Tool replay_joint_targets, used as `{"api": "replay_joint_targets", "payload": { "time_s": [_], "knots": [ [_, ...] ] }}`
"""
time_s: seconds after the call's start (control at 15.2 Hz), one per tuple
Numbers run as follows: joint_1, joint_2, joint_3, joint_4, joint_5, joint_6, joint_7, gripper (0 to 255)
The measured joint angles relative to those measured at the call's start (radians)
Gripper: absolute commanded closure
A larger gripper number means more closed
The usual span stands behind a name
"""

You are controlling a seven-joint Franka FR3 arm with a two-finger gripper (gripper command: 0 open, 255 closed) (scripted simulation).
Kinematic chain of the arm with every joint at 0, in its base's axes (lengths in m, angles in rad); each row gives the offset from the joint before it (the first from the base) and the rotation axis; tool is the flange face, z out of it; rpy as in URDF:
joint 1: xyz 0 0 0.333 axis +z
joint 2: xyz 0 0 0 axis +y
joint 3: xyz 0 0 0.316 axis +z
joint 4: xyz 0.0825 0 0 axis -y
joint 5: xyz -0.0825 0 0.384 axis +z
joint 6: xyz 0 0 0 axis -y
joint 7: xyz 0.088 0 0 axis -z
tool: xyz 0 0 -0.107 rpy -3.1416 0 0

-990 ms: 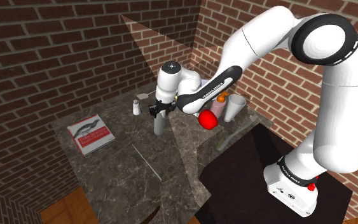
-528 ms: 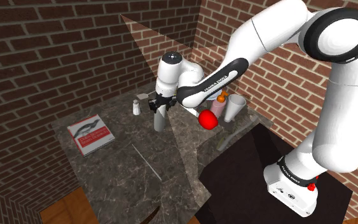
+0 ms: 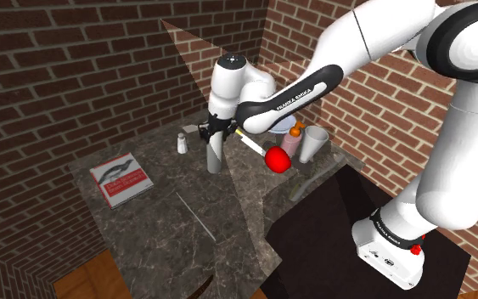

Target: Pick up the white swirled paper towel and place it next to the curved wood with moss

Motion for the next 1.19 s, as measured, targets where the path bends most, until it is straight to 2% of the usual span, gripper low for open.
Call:
{"api": "replay_joint_targets", "payload": {
  "time_s": [1.19],
  "knots": [
    [-0.04, -0.135, 0.06, 0.068, 0.136, -0.179, -0.115, 255]
  ]
}}
